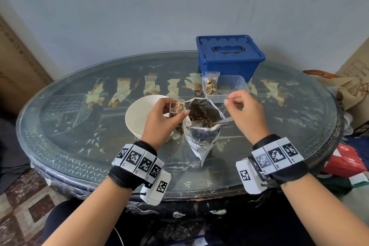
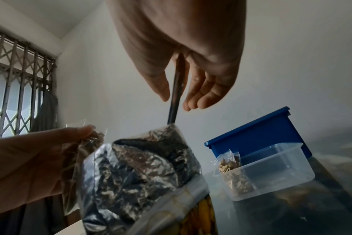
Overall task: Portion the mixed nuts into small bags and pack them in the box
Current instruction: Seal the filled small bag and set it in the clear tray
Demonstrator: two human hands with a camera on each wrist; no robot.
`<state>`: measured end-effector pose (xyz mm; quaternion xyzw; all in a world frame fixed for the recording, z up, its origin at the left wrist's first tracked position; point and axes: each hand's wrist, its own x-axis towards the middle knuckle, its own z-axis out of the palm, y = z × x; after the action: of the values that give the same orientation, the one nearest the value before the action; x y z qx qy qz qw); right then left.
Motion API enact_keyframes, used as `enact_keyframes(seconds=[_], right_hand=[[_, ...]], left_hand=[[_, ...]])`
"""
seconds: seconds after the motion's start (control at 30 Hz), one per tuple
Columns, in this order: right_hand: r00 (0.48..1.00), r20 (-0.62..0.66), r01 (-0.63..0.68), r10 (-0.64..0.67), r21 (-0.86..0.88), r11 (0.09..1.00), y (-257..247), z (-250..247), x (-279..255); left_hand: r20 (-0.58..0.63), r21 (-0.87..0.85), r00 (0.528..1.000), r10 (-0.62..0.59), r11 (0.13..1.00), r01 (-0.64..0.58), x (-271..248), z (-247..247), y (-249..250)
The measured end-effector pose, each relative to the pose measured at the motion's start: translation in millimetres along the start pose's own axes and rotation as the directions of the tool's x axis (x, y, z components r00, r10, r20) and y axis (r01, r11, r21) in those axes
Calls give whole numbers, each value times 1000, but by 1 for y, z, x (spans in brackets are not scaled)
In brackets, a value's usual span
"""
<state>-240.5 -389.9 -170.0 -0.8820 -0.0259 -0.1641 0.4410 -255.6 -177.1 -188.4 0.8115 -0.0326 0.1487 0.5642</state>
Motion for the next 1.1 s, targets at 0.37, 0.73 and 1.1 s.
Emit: enact_keyframes(seconds=[0.37,0.73,1.1], right_hand=[[912,174,410,-371,-370,833,-42,0,-3],[937,318,155,-145,-7,988,-71,13,-1],[942,281,93,-184,309,947,-82,7,-2]], left_hand=[[-23,-148,999,42,988,-45,13,-1,45],[127,-361,990,56,932,-7,13,-2,65],[-87,-358,995,46,931,-74,15,1,65]])
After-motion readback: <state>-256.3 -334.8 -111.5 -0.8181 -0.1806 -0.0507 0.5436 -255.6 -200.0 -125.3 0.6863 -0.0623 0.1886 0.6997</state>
